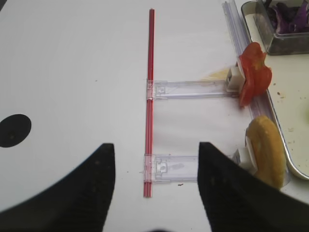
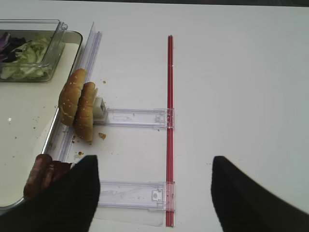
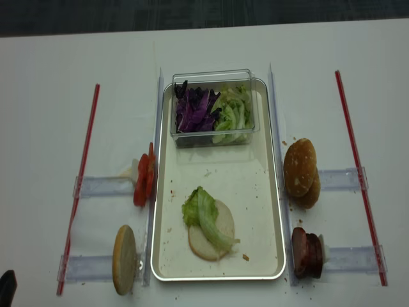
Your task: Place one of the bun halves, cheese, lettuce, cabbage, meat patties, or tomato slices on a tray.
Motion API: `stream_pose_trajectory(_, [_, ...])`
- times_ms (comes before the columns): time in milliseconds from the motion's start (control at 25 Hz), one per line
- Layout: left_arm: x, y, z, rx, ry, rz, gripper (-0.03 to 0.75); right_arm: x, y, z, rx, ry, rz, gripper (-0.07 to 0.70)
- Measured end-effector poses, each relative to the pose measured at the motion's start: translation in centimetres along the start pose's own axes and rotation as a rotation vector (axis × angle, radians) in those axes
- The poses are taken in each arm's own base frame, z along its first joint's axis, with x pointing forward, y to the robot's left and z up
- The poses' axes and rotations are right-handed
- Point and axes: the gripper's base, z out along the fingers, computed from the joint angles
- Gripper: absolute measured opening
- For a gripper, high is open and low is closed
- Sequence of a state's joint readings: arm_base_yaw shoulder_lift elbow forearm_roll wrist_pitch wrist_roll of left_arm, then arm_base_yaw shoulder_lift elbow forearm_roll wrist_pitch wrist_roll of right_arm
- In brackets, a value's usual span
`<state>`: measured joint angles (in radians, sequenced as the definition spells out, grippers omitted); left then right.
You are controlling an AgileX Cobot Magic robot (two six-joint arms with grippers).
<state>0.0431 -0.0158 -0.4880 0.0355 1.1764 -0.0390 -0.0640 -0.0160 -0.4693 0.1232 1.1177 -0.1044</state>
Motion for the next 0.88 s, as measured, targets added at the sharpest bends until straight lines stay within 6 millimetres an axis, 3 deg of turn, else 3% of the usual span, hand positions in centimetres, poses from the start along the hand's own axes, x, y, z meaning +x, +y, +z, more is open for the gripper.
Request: stream_pose_trajectory(880, [0.0,0.0,0.0,0.0,0.0,0.0,0.391,-0.01,0.1,0.0,-0.011,-0.001,0.01,0.485])
